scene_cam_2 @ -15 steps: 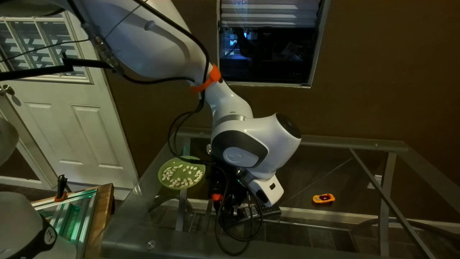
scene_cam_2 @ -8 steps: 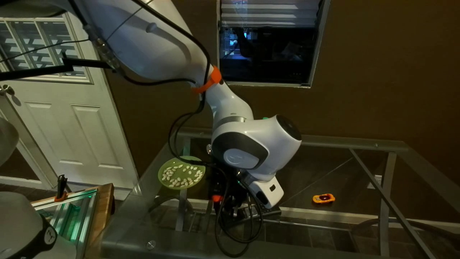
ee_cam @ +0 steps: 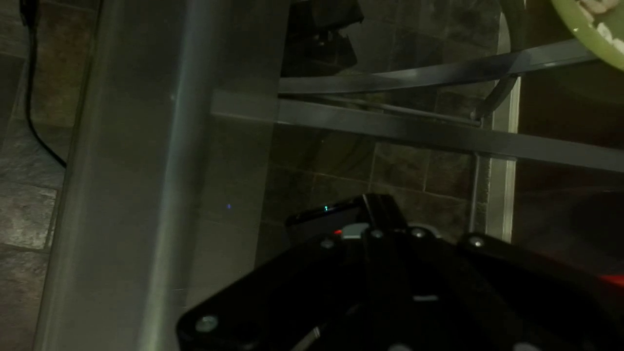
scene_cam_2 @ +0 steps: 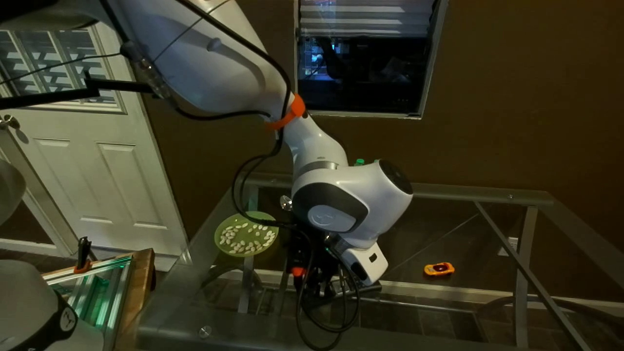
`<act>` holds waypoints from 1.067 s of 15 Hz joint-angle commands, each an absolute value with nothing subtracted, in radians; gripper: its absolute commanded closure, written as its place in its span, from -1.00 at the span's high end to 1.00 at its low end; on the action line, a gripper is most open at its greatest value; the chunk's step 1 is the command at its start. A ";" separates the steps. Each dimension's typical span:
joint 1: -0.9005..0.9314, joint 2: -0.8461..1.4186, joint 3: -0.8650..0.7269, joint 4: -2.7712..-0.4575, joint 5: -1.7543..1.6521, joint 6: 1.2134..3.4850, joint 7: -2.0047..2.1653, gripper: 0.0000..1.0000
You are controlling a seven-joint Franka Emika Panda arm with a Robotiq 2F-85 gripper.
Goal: Press a button on the remote control.
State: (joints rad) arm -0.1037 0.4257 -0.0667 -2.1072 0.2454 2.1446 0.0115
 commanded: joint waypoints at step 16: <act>-0.088 0.447 -0.084 -2.096 0.185 2.091 0.046 -1.00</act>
